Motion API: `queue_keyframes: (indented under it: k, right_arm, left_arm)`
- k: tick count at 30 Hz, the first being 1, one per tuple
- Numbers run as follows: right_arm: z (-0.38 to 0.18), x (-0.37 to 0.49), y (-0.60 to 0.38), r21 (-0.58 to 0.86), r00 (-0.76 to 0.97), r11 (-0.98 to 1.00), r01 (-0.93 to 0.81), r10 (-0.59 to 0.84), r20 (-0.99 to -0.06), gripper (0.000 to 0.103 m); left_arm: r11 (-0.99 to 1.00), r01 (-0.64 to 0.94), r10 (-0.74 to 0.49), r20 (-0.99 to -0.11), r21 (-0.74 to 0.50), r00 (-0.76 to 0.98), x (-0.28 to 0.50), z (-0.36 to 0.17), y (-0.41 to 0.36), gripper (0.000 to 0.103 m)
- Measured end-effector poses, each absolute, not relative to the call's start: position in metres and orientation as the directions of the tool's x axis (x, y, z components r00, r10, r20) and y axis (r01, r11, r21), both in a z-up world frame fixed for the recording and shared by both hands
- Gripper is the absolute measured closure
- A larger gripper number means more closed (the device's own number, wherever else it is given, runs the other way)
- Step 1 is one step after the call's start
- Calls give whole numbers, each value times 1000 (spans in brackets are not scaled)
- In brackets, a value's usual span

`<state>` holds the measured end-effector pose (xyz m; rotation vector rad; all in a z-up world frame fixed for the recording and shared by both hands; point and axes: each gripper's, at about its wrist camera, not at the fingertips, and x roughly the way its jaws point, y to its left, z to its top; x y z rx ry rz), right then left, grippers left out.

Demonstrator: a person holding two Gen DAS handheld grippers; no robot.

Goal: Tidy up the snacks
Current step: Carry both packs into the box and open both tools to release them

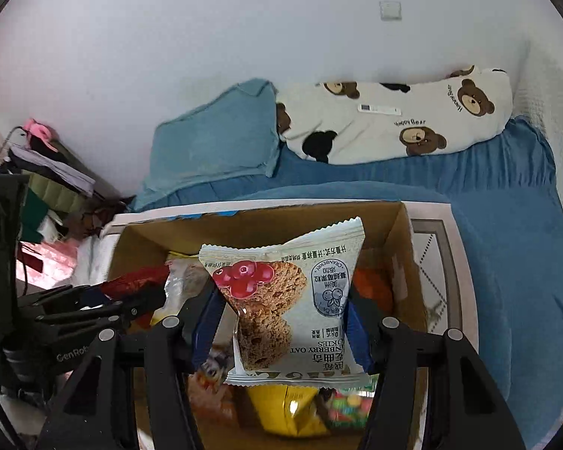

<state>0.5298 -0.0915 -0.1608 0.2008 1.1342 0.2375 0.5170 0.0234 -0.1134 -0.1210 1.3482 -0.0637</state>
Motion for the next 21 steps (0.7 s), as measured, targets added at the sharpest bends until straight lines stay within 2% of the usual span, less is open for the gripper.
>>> queue_keyframes:
  k: [6, 7, 8, 9, 10, 11, 12, 13, 21]
  right_arm:
    - [-199, 564, -78, 286, 315, 956, -73, 294, -902, 40]
    - [-205, 566, -78, 276, 295, 959, -62, 282, -913, 32]
    - [-209, 566, -78, 260, 283, 964, -57, 266, -922, 16]
    - [-212, 567, -78, 246, 278, 967, -58, 253, -927, 10]
    - [-214, 566, -79, 230, 279, 972, -56, 237, -931, 6]
    - [-216, 566, -80, 215, 276, 975, -57, 222, -935, 6]
    - [-218, 564, -81, 206, 270, 977, -60, 215, -939, 6]
    - [-220, 562, -83, 190, 261, 980, -57, 198, -945, 5]
    - [-229, 539, -88, 124, 255, 990, -62, 135, -957, 4]
  left_arm:
    - [986, -39, -153, -979, -159, 135, 535, -139, 29, 51]
    - [987, -49, -146, -980, -154, 133, 535, -141, 31, 51]
    - [987, -61, -139, -981, -148, 132, 535, -142, 33, 51]
    - [987, -67, -138, -981, -148, 136, 534, -142, 35, 48]
    - [988, -68, -126, -982, -137, 142, 532, -142, 36, 40]
    - [991, -64, -107, -983, -118, 146, 530, -142, 36, 33]
    - [994, -60, -84, -985, -94, 152, 528, -142, 37, 17]
    - [996, -57, -65, -985, -75, 158, 526, -142, 37, 11]
    - [993, -80, -72, -981, -88, 182, 508, -142, 43, 11]
